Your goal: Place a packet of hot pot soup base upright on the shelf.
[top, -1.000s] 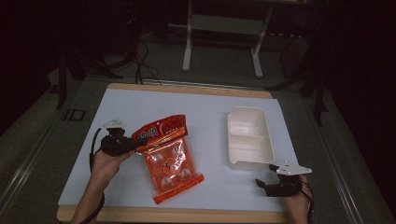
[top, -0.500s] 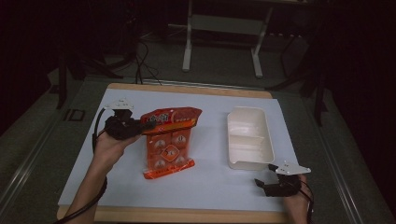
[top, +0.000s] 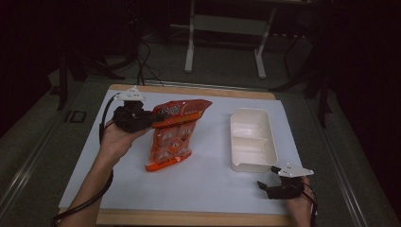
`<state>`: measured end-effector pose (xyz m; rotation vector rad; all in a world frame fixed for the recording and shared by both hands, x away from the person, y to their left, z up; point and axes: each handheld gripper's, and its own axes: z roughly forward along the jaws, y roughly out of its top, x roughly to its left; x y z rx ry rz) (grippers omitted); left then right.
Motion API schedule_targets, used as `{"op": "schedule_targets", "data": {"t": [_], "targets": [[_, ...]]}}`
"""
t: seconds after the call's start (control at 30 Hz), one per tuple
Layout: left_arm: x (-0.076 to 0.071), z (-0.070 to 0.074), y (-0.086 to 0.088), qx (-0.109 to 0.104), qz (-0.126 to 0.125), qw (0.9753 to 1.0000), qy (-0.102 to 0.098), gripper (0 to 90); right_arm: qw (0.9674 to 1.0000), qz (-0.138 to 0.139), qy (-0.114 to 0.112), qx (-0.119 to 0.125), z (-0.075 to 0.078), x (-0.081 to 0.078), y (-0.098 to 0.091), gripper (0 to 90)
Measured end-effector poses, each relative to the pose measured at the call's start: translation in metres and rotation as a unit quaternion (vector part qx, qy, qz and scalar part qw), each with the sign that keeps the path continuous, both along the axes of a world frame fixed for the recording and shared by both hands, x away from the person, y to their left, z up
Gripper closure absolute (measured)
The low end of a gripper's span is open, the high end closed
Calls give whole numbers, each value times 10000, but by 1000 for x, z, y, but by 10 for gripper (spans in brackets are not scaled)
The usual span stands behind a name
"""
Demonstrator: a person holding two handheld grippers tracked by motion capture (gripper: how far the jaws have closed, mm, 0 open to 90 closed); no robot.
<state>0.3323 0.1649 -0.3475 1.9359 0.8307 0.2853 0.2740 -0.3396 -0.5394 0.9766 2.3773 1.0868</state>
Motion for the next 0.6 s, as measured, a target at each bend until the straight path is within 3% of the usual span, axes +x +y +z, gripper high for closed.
{"op": "schedule_targets", "data": {"t": [0.17,0.6], "targets": [[2,8,-6,106,-6,9999,-77,899,10000,-3,-1,2,0,0,0,148],[8,19,-13,-10,35,9998,-206,899,10000,-5,-3,1,0,0,0,148]]}}
